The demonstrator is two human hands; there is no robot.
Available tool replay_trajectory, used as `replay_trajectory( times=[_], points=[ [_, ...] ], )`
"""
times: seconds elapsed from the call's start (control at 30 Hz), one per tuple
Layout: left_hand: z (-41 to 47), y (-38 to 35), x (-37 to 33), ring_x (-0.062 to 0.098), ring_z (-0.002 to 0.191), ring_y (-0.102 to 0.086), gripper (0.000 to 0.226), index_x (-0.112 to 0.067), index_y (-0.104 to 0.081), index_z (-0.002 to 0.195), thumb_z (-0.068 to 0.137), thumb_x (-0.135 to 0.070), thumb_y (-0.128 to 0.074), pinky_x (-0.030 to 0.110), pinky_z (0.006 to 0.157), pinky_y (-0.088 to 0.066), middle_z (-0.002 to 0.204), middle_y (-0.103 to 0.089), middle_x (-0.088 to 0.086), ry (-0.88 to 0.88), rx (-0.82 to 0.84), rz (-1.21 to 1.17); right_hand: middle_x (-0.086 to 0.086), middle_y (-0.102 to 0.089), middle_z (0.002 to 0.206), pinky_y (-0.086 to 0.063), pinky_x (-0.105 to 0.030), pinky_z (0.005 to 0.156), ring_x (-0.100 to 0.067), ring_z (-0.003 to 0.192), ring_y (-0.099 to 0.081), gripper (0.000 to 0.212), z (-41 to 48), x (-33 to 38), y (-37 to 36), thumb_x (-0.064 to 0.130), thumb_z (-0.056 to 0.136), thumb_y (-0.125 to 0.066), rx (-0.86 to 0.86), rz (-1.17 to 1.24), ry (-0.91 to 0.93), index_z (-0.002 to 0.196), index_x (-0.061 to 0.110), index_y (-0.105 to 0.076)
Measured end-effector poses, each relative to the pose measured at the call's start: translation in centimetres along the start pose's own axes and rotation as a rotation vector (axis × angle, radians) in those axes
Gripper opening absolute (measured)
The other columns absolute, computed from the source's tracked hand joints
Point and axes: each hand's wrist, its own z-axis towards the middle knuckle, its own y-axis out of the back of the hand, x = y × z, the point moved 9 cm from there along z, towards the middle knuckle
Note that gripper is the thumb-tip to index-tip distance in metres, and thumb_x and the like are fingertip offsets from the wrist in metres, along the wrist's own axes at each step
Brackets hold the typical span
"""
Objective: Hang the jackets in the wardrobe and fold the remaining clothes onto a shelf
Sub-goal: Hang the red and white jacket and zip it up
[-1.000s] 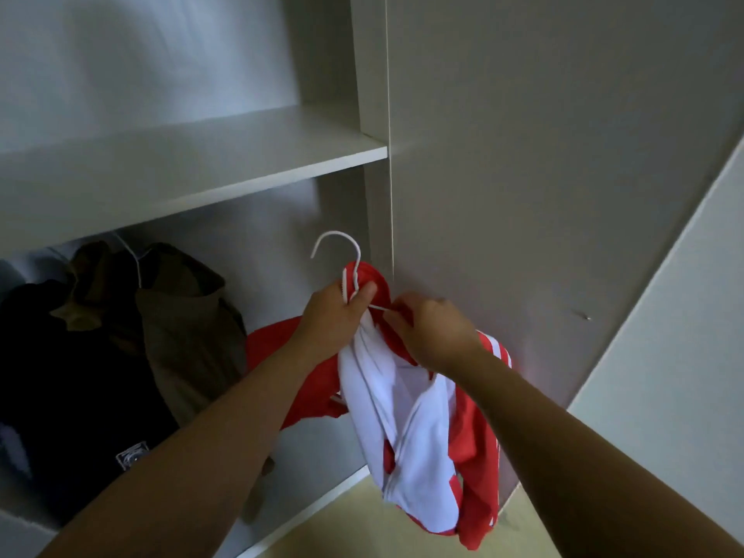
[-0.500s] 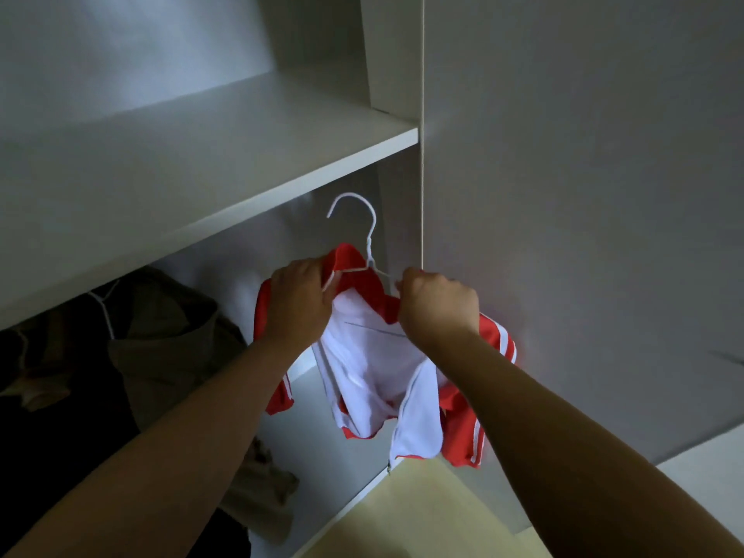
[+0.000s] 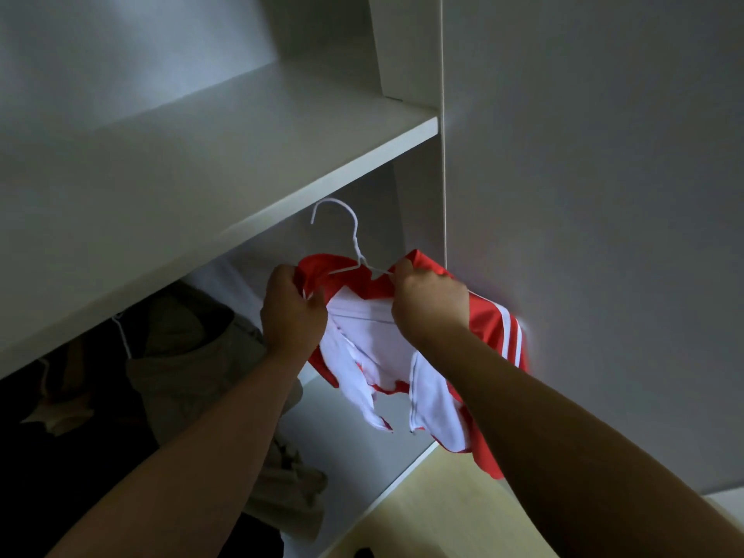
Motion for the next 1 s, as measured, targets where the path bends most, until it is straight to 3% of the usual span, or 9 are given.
replay_trajectory(
  times=[0.1,0.17,0.27,0.33,0.47,0.6,0.73,0.87,1.0],
  points=[
    [1.2,0.2,2.8,0.034,0.113,-0.065,0.04,-0.013,-0.058,0.126,0.092,-0.025,-0.074,0.042,0.096,-0.051,0.121,-0.067,0.009,0.124,-0.016,-0.075,-0.006,-0.065,0.089,-0.033,-0.031,0.057,-0.031,0.075,-0.065,0.027,0.5,0.0,-0.4,0.008,0.084,-0.052,-0.008,-0.023,-0.019,0.108,0.015,-0.061],
    [1.6,-0.2,3.9,0.032,0.111,-0.066,0.036,-0.016,-0.062,0.123,0.092,-0.029,-0.074,0.041,0.095,-0.052,0.119,-0.069,0.009,0.153,0.009,-0.106,-0.006,-0.065,0.087,-0.034,-0.031,0.056,-0.031,0.073,-0.064,0.025,0.6,0.4,-0.8,0.007,0.085,-0.052,-0.011,-0.035,-0.027,0.107,0.014,-0.061],
    [2.0,-1.1,2.9,0.015,0.084,-0.064,0.024,-0.021,-0.062,0.088,0.09,-0.043,-0.072,0.024,0.076,-0.05,0.089,-0.067,-0.003,0.001,0.091,-0.095,-0.006,-0.065,0.086,-0.034,-0.031,0.056,-0.03,0.073,-0.064,0.027,0.7,1.8,-1.6,0.006,0.084,-0.051,0.015,-0.064,-0.035,0.108,0.015,-0.06],
    [2.5,-1.5,2.5,0.007,0.074,-0.059,0.024,-0.017,-0.063,0.077,0.091,-0.035,-0.071,0.023,0.072,-0.051,0.08,-0.064,-0.004,-0.095,0.118,-0.071,-0.007,-0.064,0.085,-0.034,-0.031,0.056,-0.03,0.073,-0.064,0.028,0.9,2.3,-2.0,0.006,0.084,-0.051,0.023,-0.079,-0.045,0.109,0.015,-0.06],
    [4.1,-1.0,5.2,0.021,0.086,-0.066,0.001,-0.012,-0.068,0.091,0.091,-0.012,-0.067,0.028,0.079,-0.048,0.092,-0.069,0.002,0.051,0.04,-0.073,-0.006,-0.068,0.088,-0.036,-0.031,0.059,-0.033,0.076,-0.068,0.021,1.1,1.4,-2.3,0.011,0.09,-0.051,0.009,-0.055,-0.131,0.107,0.017,-0.06],
    [4.2,-1.2,7.2,0.034,0.093,-0.066,0.013,-0.01,-0.061,0.097,0.088,-0.001,-0.058,0.03,0.077,-0.042,0.095,-0.068,0.01,0.271,-0.037,-0.206,-0.005,-0.069,0.085,-0.037,-0.031,0.059,-0.033,0.076,-0.07,0.023,1.3,2.7,-3.4,0.011,0.089,-0.05,0.04,-0.044,-0.15,0.108,0.018,-0.059],
    [4.3,-2.0,6.7,0.028,0.096,-0.063,0.026,-0.012,-0.067,0.114,0.092,-0.001,-0.056,0.028,0.083,-0.042,0.103,-0.072,0.01,0.16,0.015,-0.214,-0.004,-0.067,0.078,-0.033,-0.03,0.054,-0.032,0.069,-0.068,0.019,1.6,2.8,-3.9,0.011,0.087,-0.053,0.027,-0.058,-0.196,0.104,0.017,-0.058],
    [6.1,-0.8,7.9,0.039,0.104,-0.064,0.024,0.0,-0.071,0.106,0.09,0.003,-0.054,0.037,0.095,-0.047,0.106,-0.072,0.021,0.168,-0.073,-0.238,-0.007,-0.067,0.069,-0.031,-0.03,0.052,-0.036,0.061,-0.068,0.013,1.7,2.5,-4.2,0.013,0.09,-0.055,-0.034,-0.097,-0.199,0.103,0.017,-0.058],
    [6.7,-0.7,8.5,0.035,0.093,-0.062,0.023,-0.001,-0.069,0.096,0.087,0.008,-0.049,0.028,0.079,-0.039,0.095,-0.07,0.018,0.14,-0.121,-0.254,-0.007,-0.071,0.082,-0.032,-0.032,0.055,-0.037,0.069,-0.069,0.021,2.4,2.8,-5.2,0.017,0.098,-0.049,-0.08,-0.111,-0.148,0.117,0.016,-0.055]
  ],
)
